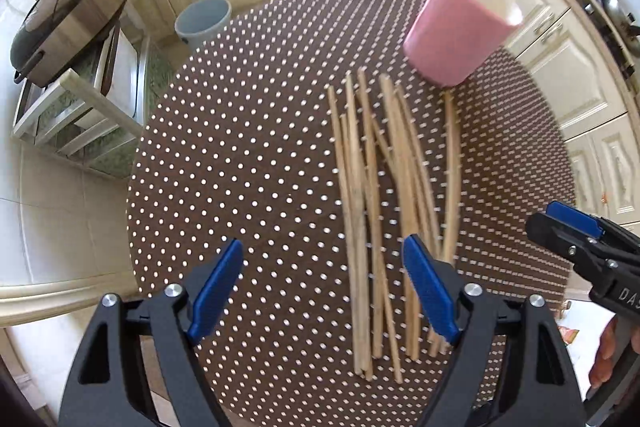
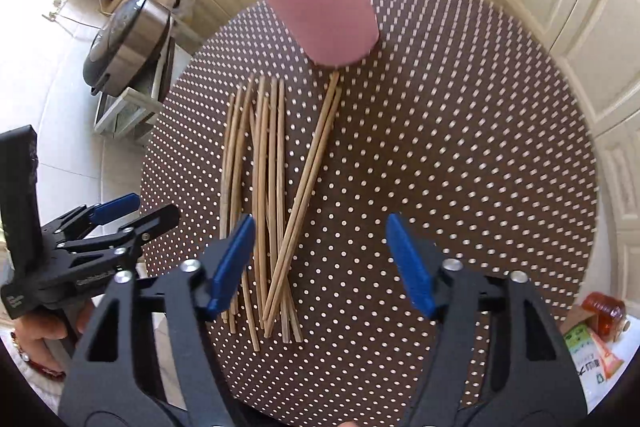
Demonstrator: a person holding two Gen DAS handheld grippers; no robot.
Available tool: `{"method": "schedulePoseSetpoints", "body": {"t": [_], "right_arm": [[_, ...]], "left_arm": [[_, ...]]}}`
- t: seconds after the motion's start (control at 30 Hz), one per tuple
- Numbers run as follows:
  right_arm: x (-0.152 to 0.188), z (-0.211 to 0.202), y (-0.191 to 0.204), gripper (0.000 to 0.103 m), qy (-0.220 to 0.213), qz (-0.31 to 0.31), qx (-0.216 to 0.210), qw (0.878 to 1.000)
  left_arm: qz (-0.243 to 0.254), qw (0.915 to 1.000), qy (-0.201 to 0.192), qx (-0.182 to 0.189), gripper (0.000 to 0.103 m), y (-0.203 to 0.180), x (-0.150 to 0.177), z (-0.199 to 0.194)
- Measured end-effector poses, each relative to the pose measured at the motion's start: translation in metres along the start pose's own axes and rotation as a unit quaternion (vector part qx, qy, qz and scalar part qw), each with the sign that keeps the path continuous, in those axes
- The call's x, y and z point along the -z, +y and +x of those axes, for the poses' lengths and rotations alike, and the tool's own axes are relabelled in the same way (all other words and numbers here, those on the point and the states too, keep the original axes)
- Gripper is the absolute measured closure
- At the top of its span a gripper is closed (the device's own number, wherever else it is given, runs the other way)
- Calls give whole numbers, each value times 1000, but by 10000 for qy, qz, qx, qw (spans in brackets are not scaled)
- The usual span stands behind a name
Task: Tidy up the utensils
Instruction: 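Lower both grippers toward the pile of wooden chopsticks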
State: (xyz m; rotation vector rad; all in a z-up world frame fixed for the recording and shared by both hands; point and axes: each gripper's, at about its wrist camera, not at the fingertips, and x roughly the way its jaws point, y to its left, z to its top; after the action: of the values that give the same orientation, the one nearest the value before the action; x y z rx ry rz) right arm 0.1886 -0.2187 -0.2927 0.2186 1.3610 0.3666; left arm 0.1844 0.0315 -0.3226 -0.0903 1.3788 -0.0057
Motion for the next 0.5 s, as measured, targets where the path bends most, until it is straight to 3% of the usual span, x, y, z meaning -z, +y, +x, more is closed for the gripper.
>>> {"method": "schedulePoseSetpoints", "body": {"t": [0.3,0.5], "right_arm": [[-13,31,-5,44,323,60,18,9995],[-22,44,-6,44,414,75,65,9991]], "left_arm": [[344,9984,302,-341,31,-9,-16,38],[382,9978,440,-306,31,-9,-22,54]]}}
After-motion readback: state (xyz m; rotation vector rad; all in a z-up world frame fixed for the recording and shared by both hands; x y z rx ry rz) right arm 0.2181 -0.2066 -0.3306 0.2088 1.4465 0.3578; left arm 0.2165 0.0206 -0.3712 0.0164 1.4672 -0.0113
